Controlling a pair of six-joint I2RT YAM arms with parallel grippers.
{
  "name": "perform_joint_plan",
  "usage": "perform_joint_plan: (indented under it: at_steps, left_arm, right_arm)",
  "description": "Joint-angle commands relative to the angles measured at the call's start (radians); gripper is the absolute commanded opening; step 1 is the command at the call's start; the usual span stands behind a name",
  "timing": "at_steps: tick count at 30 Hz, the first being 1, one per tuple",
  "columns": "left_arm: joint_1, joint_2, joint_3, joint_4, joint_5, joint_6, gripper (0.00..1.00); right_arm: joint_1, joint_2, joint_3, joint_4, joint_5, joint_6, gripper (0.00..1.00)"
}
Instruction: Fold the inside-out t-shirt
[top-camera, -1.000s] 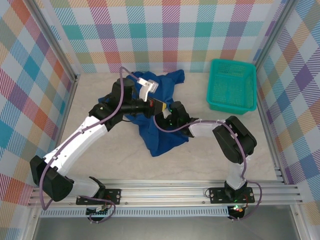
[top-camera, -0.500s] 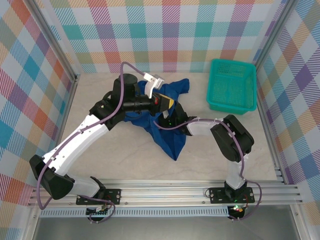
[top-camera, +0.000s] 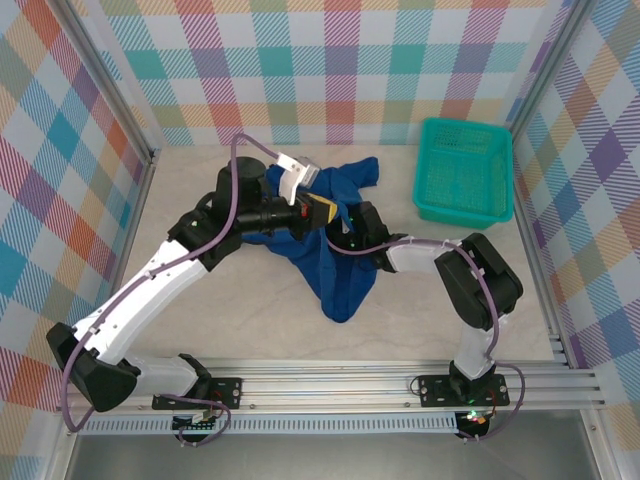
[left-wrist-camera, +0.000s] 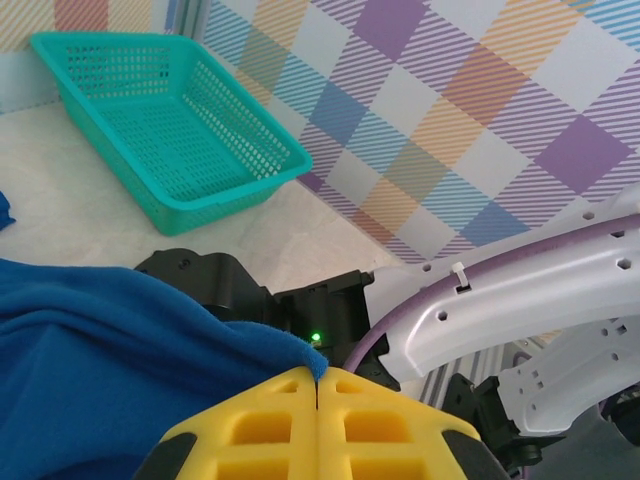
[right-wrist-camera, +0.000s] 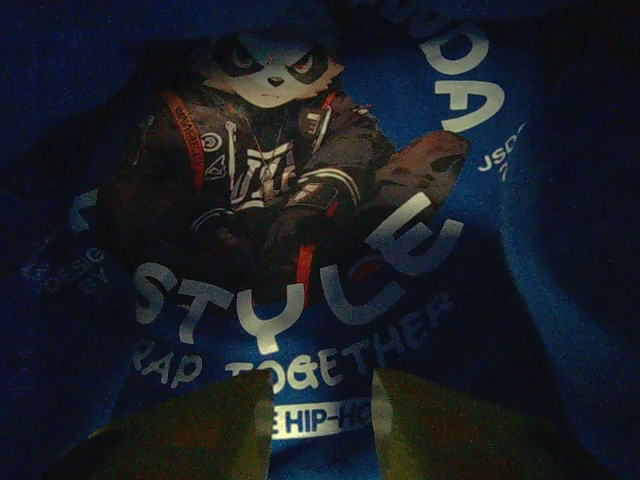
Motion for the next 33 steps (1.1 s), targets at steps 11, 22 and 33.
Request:
perform_joint_plan:
  at_steps: [11, 22, 33]
  left_arm:
    - [-0.011, -0.049, 0.094, 0.126, 0.050, -0.006, 0.00]
    - [-0.010, 0.024, 0.254, 0.131, 0.071, -0.011, 0.00]
    - [-0.010, 0.079, 0.341, 0.047, 0.045, 0.041, 0.00]
  right_arm:
    - [0.030, 0.121, 0.272, -0.327, 0.180, -0.264, 0.35]
    - [0.072, 0.215, 0.447, -0.476, 0.127, -0.291, 0.47]
    - [0.117, 0.308, 0.592, -0.648, 0.155, -0.340, 0.72]
